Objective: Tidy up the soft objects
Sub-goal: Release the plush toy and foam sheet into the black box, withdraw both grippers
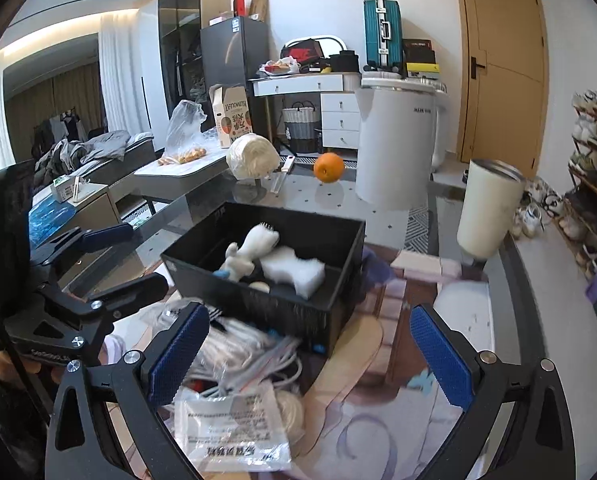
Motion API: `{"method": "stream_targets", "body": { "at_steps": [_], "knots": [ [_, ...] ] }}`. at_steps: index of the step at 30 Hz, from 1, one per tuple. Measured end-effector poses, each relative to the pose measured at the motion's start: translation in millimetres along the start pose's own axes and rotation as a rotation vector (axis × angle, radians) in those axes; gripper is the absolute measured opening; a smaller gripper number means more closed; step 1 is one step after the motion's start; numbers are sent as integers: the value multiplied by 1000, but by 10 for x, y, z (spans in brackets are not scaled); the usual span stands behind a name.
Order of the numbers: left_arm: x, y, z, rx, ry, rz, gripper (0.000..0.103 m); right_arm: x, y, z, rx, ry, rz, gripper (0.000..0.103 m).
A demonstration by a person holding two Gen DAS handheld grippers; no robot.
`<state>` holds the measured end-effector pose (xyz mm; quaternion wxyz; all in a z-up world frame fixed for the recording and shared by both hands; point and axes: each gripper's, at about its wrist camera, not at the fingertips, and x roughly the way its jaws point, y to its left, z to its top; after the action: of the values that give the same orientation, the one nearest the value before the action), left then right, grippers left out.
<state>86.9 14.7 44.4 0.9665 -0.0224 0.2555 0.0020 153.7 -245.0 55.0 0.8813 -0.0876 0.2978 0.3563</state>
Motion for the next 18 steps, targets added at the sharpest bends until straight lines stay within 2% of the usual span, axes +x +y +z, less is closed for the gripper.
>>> {"method": "stream_targets", "body": {
  "at_steps": [10, 18],
  "knots": [
    [-183, -33, -221, -32, 1, 37, 103, -62, 99, -250, 8, 11, -4, 102],
    [-208, -25, -359, -31, 24, 54, 103, -2, 181, -441, -14, 61, 2, 102]
  ]
}}
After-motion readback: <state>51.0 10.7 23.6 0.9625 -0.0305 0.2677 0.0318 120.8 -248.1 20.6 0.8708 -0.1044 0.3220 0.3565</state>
